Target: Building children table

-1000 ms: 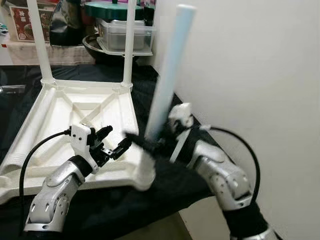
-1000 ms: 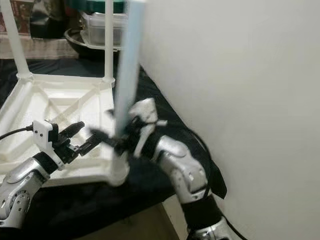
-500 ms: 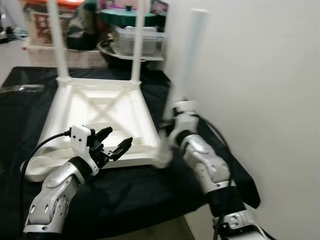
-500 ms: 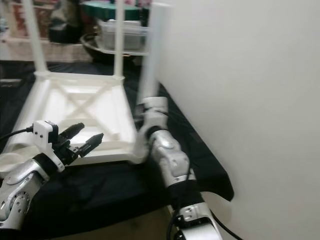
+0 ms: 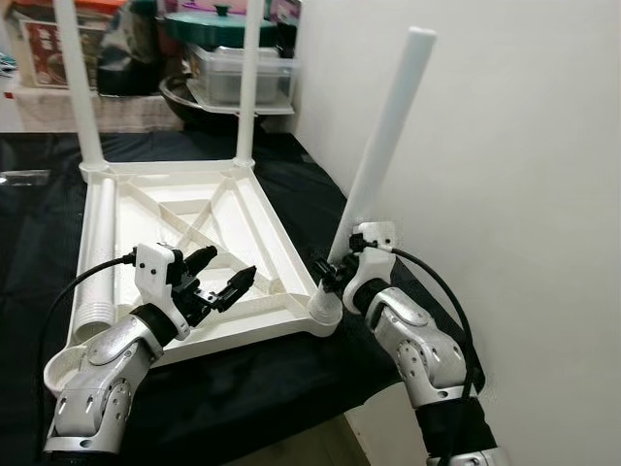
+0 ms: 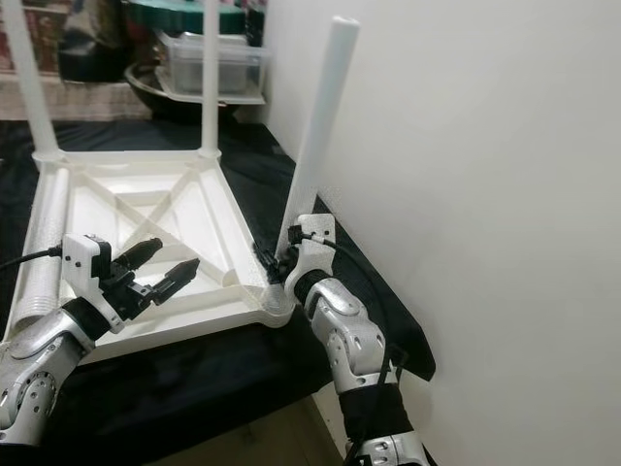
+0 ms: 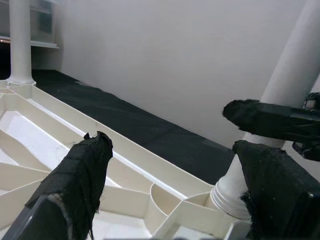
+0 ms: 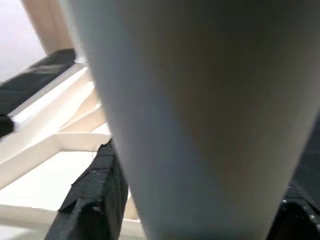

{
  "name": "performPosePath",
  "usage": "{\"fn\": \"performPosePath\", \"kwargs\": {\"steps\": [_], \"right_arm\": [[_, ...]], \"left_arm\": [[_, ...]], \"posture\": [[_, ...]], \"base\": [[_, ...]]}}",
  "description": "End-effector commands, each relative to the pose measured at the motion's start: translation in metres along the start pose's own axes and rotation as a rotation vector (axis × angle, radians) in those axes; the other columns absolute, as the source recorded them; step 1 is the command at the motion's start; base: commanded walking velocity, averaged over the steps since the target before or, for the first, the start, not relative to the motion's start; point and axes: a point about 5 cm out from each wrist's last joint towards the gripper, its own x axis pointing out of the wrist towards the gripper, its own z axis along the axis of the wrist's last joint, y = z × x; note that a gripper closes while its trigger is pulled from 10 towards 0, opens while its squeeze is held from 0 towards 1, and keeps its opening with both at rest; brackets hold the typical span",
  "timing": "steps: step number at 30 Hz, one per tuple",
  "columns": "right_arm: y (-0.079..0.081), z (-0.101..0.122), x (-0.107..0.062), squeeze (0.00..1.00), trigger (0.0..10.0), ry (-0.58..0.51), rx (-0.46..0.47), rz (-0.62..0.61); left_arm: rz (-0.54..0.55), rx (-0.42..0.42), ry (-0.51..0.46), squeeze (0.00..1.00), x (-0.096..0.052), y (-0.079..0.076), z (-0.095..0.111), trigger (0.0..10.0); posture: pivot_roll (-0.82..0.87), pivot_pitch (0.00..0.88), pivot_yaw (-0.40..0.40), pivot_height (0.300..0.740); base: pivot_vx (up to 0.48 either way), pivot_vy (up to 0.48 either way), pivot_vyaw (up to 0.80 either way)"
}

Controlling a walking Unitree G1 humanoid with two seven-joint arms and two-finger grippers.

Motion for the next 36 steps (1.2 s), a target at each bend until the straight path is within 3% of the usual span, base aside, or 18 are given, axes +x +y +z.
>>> {"fn": "performPosePath", "kwargs": {"steps": [1,6,11,12,13,14,16,17,18,20,21,22,25,28,29,31,32,36], "right_arm": [[0.028,0.023,0.001,0.0,10.0,-0.077,-0.056,0.294],[0.055,0.027,-0.019,0.0,10.0,-0.058,-0.146,0.639],[0.06,0.022,-0.02,0.0,10.0,-0.04,-0.161,0.666],[0.06,0.012,-0.016,0.0,4.0,0.001,-0.184,0.631],[0.06,0.012,-0.016,0.0,4.0,0.001,-0.184,0.631],[0.053,0.002,-0.006,0.0,0.0,0.051,-0.183,0.507],[0.053,0.002,-0.006,0.0,0.0,0.051,-0.183,0.507],[0.036,-0.008,0.007,0.0,0.0,0.12,-0.17,0.277],[0.036,-0.008,0.007,0.0,0.0,0.12,-0.17,0.277],[-0.02,-0.023,0.014,0.0,0.0,0.192,-0.063,-0.328],[-0.02,-0.023,0.014,0.0,0.0,0.192,-0.063,-0.328],[-0.053,-0.034,-0.003,0.0,0.0,0.226,-0.002,-0.669],[-0.065,-0.04,-0.019,0.0,0.0,0.242,-0.007,-0.813],[-0.062,-0.045,-0.022,0.0,0.0,0.266,-0.007,-0.806],[-0.056,-0.049,-0.022,0.0,10.0,0.282,0.007,-0.76],[-0.047,-0.047,-0.018,0.0,10.0,0.25,0.035,-0.679],[-0.035,-0.039,-0.011,1.0,10.0,0.193,0.041,-0.553],[-0.027,-0.032,-0.006,1.0,10.0,0.15,0.04,-0.47]], "left_arm": [[-0.011,-0.014,0.009,0.0,0.002,-0.002,-0.002,10.0],[-0.01,-0.015,0.006,0.0,0.002,-0.003,-0.003,10.0],[-0.01,-0.016,0.005,0.0,0.002,-0.003,-0.003,10.0],[-0.009,-0.016,0.004,0.0,0.002,-0.004,-0.003,10.0],[-0.009,-0.016,0.004,0.0,0.002,-0.004,-0.003,10.0],[-0.009,-0.017,0.004,0.0,0.002,-0.004,-0.003,10.0],[-0.009,-0.017,0.004,0.0,0.002,-0.004,-0.003,10.0],[-0.01,-0.018,0.003,0.0,0.002,-0.004,-0.003,10.0],[-0.01,-0.018,0.003,0.0,0.002,-0.004,-0.003,10.0],[-0.015,-0.02,0.004,0.0,0.001,-0.005,-0.003,10.0],[-0.015,-0.02,0.004,0.0,0.001,-0.005,-0.003,10.0],[-0.017,-0.021,0.003,0.0,0.001,-0.005,-0.002,10.0],[-0.018,-0.022,0.003,0.0,0.001,-0.005,-0.002,10.0],[-0.017,-0.022,0.002,0.0,0.001,-0.005,-0.002,10.0],[-0.017,-0.022,0.002,0.0,0.001,-0.005,-0.002,10.0],[-0.017,-0.022,0.002,0.0,0.002,-0.005,-0.001,10.0],[-0.016,-0.021,0.002,0.0,0.002,-0.004,-0.001,10.0],[-0.016,-0.021,0.002,0.0,0.002,-0.004,-0.001,10.0]], "posture": [[0.14,0.0,-0.173,0.74],[0.15,0.0,-0.184,0.74],[0.15,0.0,-0.188,0.74],[0.15,0.0,-0.189,0.74],[0.15,0.0,-0.189,0.74],[0.16,0.0,-0.189,0.74],[0.16,0.0,-0.189,0.74],[0.15,0.0,-0.184,0.74],[0.15,0.0,-0.184,0.74],[0.15,0.0,-0.183,0.74],[0.15,0.0,-0.183,0.74],[0.15,0.0,-0.182,0.74],[0.14,0.0,-0.182,0.74],[0.14,0.0,-0.178,0.74],[0.14,0.0,-0.179,0.74],[0.14,0.0,-0.178,0.74],[0.14,0.0,-0.177,0.74],[0.14,0.0,-0.175,0.74]], "base": [[0.0,0.0,0.0],[0.0,0.0,0.0],[0.0,0.0,0.0],[0.0,0.0,0.0],[0.0,0.0,0.0],[0.0,0.0,0.0],[0.0,0.0,0.0],[0.0,0.0,0.0],[0.0,0.0,0.0],[0.0,0.0,0.0],[0.0,0.0,0.0],[0.0,0.0,0.0],[0.0,0.0,0.0],[0.0,0.0,0.0],[0.0,0.0,0.0],[0.0,0.0,0.0],[0.0,0.0,0.0],[0.0,0.0,0.0]]}}
